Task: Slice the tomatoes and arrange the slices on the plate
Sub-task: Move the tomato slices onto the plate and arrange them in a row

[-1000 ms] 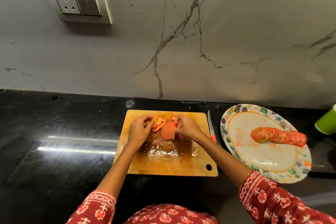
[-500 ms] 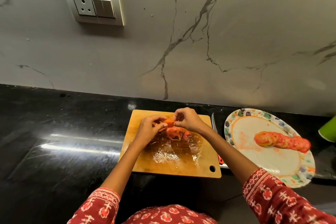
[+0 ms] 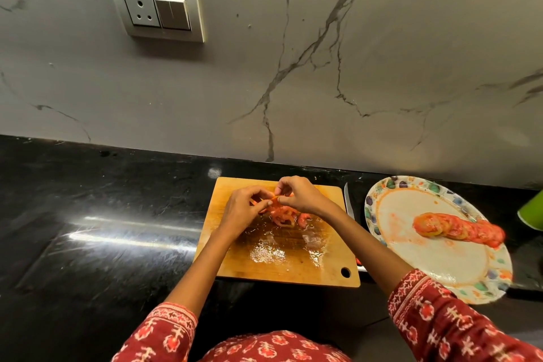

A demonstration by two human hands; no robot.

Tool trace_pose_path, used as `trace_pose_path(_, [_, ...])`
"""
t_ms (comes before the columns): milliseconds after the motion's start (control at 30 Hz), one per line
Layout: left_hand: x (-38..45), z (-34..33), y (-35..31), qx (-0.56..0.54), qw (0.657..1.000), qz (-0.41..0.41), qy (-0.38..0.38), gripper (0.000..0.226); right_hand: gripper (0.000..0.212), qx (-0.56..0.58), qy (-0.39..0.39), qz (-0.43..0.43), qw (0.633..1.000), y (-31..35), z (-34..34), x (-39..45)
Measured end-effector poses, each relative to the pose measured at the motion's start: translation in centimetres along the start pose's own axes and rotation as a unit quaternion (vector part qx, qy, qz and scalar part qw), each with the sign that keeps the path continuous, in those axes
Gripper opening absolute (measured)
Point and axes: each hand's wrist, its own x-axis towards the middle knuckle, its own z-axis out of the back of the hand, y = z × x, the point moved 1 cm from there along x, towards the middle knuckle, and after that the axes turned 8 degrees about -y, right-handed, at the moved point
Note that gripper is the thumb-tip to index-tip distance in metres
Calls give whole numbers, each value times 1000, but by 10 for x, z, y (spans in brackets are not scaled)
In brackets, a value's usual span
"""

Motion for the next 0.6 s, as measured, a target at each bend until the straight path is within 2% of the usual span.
trace_pose_path(167, [4, 0, 1, 16, 999, 11, 34, 15, 13, 13, 0, 3, 1000, 1, 0, 2])
trace_pose_path(300, [8, 7, 6, 22, 999, 39, -14, 16, 20, 12, -38, -4, 999, -3, 1, 4])
trace_pose_path(600, [10, 33, 31, 26, 986, 115, -120, 19, 22, -32, -64, -25, 997, -13, -9, 14])
